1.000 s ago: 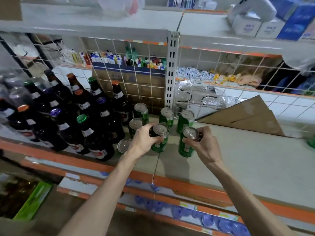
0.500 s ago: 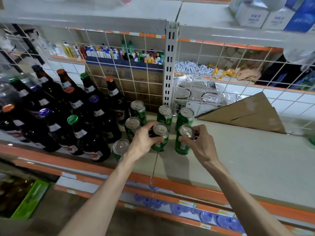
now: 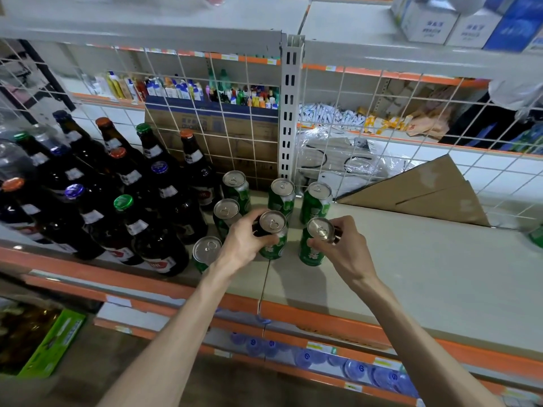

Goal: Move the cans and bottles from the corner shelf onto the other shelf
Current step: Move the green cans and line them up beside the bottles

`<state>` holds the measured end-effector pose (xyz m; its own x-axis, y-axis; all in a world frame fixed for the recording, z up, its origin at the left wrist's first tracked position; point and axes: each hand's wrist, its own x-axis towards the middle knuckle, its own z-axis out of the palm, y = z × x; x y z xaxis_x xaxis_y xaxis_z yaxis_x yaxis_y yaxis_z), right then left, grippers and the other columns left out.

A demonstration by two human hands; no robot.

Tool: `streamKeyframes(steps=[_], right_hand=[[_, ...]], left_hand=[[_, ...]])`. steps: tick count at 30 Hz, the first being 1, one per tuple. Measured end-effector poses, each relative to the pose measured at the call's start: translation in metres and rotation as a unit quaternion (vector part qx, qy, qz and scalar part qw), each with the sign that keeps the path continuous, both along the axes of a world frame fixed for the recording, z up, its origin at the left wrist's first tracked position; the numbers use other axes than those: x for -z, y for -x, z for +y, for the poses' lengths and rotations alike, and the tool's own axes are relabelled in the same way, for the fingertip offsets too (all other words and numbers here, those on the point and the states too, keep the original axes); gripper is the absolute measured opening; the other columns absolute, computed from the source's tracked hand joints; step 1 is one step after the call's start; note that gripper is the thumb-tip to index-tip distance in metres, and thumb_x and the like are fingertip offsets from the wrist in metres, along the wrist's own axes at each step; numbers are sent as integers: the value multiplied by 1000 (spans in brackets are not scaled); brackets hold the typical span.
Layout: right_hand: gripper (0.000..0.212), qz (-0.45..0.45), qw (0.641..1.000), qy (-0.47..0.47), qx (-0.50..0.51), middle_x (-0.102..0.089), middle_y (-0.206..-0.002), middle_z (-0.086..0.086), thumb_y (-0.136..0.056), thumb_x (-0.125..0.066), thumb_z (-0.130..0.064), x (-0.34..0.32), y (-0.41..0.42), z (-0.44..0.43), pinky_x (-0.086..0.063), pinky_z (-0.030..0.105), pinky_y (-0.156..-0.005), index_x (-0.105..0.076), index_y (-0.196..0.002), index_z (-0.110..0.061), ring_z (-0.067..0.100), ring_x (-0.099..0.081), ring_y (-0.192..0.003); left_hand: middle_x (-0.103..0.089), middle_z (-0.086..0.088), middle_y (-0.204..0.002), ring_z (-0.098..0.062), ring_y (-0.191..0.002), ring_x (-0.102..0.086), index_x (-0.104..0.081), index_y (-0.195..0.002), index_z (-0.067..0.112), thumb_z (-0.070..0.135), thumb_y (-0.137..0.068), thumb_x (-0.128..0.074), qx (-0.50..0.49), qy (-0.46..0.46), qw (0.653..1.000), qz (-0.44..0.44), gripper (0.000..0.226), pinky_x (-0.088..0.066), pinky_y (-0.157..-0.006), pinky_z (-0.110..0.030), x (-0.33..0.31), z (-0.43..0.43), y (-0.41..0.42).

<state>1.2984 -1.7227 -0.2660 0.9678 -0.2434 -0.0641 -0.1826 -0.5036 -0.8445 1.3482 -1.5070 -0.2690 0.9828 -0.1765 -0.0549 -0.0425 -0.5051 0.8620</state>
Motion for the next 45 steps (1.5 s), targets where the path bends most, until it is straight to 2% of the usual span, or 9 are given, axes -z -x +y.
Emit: streamKeyframes(steps=[4, 8, 13, 17, 21, 31, 36, 42, 45], right_hand=[[53, 4, 1000, 12, 2, -63, -101, -2, -73, -84, -31, 1, 2, 2, -45, 29, -72, -48, -109, -15, 17, -60, -92], [66, 19, 1000, 11, -7, -57, -114, -1, -75, -82, -27, -5, 4, 3, -43, 27, -82, -44, -127, -11, 19, -57, -109], [75, 3, 999, 28, 32, -46, -145, 10, -84, -74, -37, -14, 43, -22, -40, 43, -108, -34, -141, -9, 25, -46, -132], [59, -1, 994, 46, 101, -55, -134, 10, -88, -70, -31, -20, 94, -62, -44, 40, -103, -42, -134, -9, 24, -53, -124], [49, -5, 987, 58, 150, -59, -127, 10, -89, -69, -25, -35, 140, -106, -44, 30, -96, -48, -129, -8, 20, -57, -115], [39, -16, 952, 90, 292, -64, -114, 7, -87, -71, -21, -51, 246, -251, -48, 32, -91, -56, -121, -7, 16, -59, -98], [31, -20, 947, 91, 308, -61, -104, -1, -86, -71, -24, -53, 269, -325, -42, 25, -80, -56, -111, -13, 13, -57, -92], [32, -14, 942, 108, 316, -59, -101, 2, -86, -70, -24, -56, 278, -398, -43, 30, -77, -54, -111, -11, 21, -56, -91], [30, -15, 942, 112, 317, -56, -100, 0, -87, -70, -24, -55, 275, -421, -40, 29, -77, -53, -109, -13, 18, -54, -91]], left_hand=[[-66, 7, -118, -14, -118, -60, -57, -133, 20, 13, -76, -85, -8, -12, 1000, 12, 64, -41, -94, -19, -1, -3, 3], [-54, 7, -132, -10, -126, -48, -40, -148, 16, 22, -79, -84, -19, -24, 999, 7, 83, -33, -100, -20, -17, -9, 10], [-60, -3, -127, -19, -115, -60, -61, -124, 15, 22, -86, -76, -30, -38, 990, -129, 41, -50, -96, -32, -46, -27, 19], [-68, 5, -103, -7, -95, -65, -69, -104, 18, 19, -88, -74, 12, 6, 986, -169, 16, -56, -86, -28, -67, -67, 32], [-72, 5, -99, -8, -92, -68, -70, -104, 15, 19, -88, -74, 108, 2, 987, -119, 17, -55, -83, -21, -79, -133, 51], [-76, -6, -96, -23, -89, -71, -76, -97, 10, 18, -86, -75, 331, -78, 938, -69, 13, -56, -82, -36, -65, -337, 119], [-71, 1, -88, -10, -78, -63, -75, -96, 9, 18, -86, -75, 363, -86, 925, -74, 13, -40, -62, -5, -59, -415, 147], [-67, 5, -84, 3, -69, -57, -75, -95, 12, 19, -88, -74, 339, -85, 934, -78, 10, -40, -61, -2, -58, -478, 152], [-69, 5, -89, -4, -75, -63, -73, -97, 16, 20, -89, -74, 324, -80, 941, -64, 10, -44, -65, -6, -57, -496, 148]])
